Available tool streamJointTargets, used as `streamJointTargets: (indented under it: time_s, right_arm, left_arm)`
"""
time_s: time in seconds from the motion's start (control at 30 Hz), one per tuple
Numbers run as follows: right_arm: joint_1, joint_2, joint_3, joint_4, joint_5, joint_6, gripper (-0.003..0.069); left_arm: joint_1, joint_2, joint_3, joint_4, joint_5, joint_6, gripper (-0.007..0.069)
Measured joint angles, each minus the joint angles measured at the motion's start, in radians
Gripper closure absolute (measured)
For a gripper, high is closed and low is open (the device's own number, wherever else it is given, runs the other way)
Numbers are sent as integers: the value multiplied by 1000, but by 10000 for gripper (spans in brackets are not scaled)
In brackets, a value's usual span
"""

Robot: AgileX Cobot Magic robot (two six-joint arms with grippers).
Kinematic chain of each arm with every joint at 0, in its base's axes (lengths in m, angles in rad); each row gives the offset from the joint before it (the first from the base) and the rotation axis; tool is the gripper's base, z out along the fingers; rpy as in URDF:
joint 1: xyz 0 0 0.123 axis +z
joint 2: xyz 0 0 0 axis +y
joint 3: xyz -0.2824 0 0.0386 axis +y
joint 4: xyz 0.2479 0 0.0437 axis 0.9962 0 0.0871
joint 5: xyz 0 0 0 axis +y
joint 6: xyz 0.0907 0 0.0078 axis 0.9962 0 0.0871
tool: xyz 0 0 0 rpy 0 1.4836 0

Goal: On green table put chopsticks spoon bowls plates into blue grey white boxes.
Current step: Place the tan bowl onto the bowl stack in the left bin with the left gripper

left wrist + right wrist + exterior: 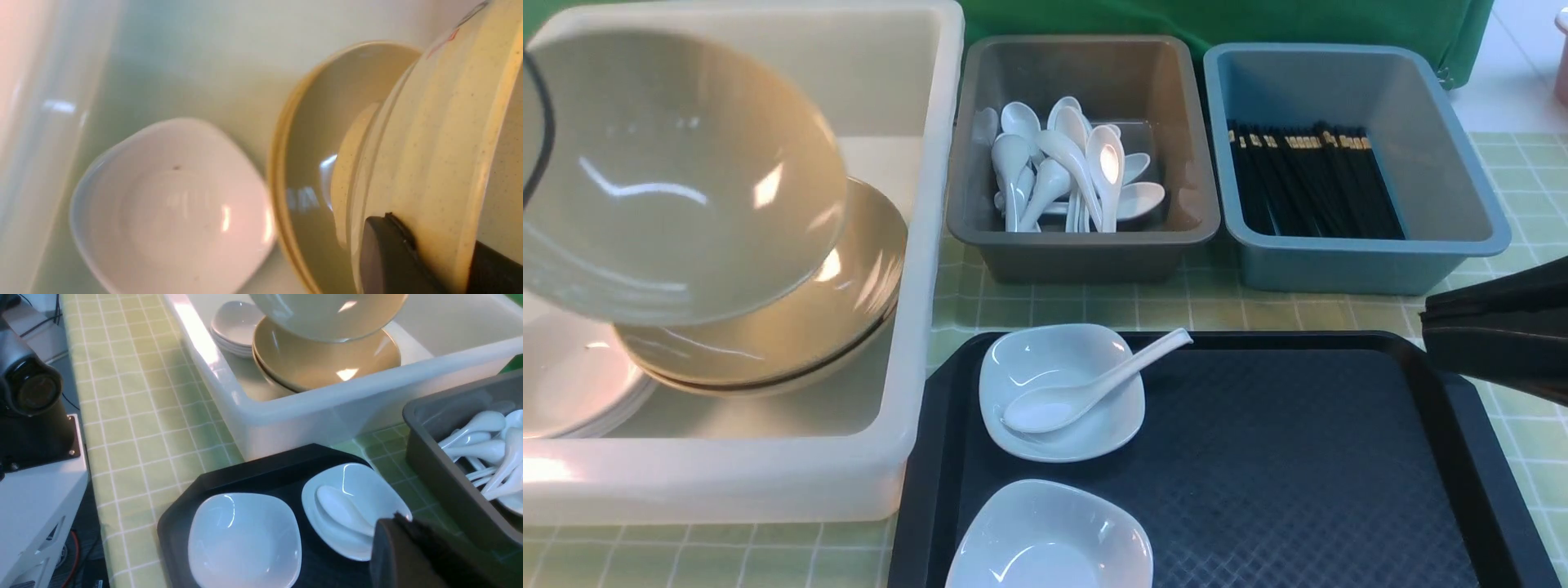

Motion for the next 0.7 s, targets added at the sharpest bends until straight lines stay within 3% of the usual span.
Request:
streamJointTargets:
  time_s: [0.3,0.4,0.67,0.7]
  right_arm:
    - [0,0,0,3,0,-4,612]
    - [0,0,0,3,0,-4,612]
    - [0,0,0,3,-1,-4,606]
    - [0,0,0,3,-1,-4,603]
  left_arm:
    - [-34,0,156,-14,-197,-33,604]
    - [-58,0,156,0,-214,-59,568]
    - [-160,-1,156,126,-223,-165,327]
    - [-176,-1,156,161,-223,-182,266]
